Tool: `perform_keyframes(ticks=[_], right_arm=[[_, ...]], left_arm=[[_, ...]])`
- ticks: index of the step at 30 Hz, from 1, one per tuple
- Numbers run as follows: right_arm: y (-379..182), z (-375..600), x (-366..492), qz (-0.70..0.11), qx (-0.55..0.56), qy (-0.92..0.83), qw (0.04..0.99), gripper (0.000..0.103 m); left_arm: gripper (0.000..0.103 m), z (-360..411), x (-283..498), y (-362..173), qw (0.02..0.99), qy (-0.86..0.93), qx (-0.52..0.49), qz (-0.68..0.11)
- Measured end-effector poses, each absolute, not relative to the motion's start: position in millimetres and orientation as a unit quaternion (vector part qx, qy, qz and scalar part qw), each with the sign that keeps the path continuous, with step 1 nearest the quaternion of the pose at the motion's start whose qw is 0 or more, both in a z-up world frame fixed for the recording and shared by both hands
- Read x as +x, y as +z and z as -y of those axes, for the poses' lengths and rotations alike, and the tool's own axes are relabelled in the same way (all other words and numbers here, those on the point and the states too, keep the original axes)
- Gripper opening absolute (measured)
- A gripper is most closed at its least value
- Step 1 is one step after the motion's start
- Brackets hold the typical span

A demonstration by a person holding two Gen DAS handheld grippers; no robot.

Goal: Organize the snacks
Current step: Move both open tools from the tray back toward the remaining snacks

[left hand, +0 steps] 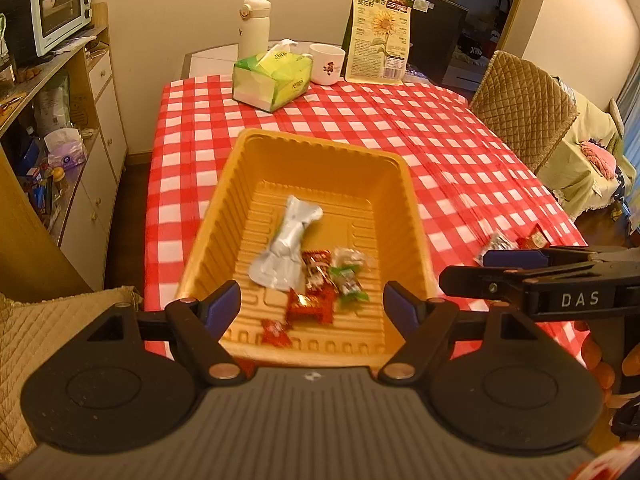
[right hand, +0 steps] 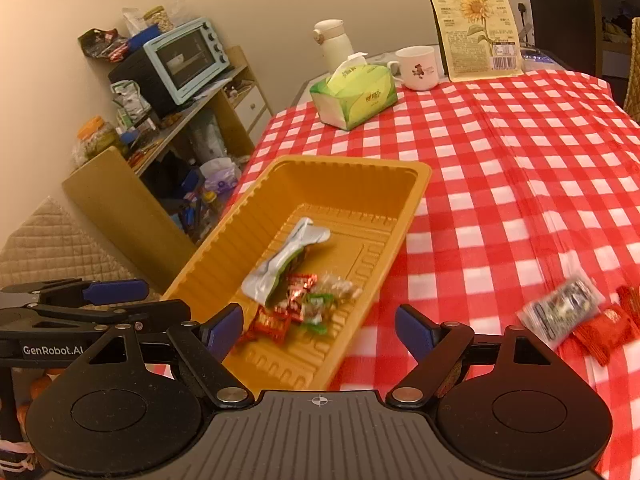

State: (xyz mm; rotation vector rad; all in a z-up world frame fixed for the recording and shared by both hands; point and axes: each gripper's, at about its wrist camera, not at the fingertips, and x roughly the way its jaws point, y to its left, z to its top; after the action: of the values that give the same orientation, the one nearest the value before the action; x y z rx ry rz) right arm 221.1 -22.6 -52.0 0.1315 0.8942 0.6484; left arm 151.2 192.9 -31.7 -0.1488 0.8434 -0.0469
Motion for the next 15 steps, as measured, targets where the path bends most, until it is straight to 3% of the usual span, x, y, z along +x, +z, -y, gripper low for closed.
perform_keyframes(ticks=[15], right_arm=[[-54.1, 76.9, 180.8, -0.427, 0.034, 0.333, 0.84, 0.083]], left_arm=[[0.077, -135.6, 105.5, -34.3, 0.904, -0.008, -0.081, -0.421]])
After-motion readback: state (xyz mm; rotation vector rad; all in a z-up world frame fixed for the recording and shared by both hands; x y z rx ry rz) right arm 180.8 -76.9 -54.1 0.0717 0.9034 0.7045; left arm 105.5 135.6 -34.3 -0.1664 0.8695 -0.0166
